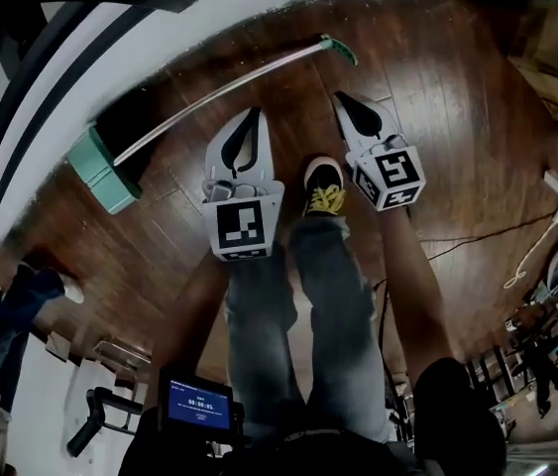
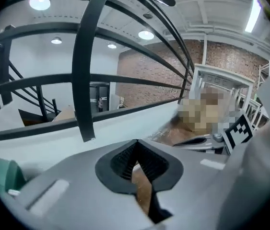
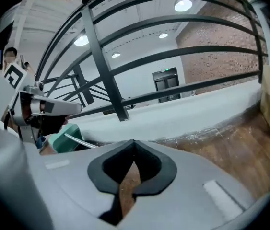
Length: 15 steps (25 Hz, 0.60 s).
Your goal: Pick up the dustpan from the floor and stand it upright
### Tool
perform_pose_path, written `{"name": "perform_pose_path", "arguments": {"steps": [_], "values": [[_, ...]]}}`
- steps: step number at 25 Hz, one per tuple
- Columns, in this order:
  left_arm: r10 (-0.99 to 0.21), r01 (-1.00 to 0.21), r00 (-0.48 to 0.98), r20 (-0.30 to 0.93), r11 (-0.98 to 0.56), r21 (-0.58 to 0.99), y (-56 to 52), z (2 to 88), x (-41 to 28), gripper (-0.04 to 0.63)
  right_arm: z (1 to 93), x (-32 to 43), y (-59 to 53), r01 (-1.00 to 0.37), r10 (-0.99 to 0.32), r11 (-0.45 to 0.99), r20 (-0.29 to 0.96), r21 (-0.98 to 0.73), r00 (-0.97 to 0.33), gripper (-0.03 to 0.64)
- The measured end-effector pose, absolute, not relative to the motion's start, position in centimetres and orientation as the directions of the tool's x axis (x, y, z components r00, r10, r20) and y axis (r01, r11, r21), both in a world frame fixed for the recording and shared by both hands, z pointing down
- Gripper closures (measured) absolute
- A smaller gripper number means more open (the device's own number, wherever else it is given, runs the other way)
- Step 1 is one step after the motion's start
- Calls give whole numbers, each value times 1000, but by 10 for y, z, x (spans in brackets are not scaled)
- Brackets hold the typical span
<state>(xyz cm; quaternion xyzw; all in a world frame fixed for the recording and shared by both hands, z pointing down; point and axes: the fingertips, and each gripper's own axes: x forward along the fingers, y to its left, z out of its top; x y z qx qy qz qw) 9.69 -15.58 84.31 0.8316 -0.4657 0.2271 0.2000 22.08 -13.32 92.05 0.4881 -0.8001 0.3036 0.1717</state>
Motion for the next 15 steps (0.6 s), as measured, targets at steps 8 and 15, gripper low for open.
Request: {"name": "perform_pose_path", "arguments": {"steps": [8,15], "values": [[-653,-868,449,610,-481,125,-153,907,91,575,1021,283,-166,-967,-716,199,651,-156,-252,402],[-647,-863,464,605,-485,143,-160,917,91,575,1082,294,-183,-979,-666,187,722,-82,-188,447]]}}
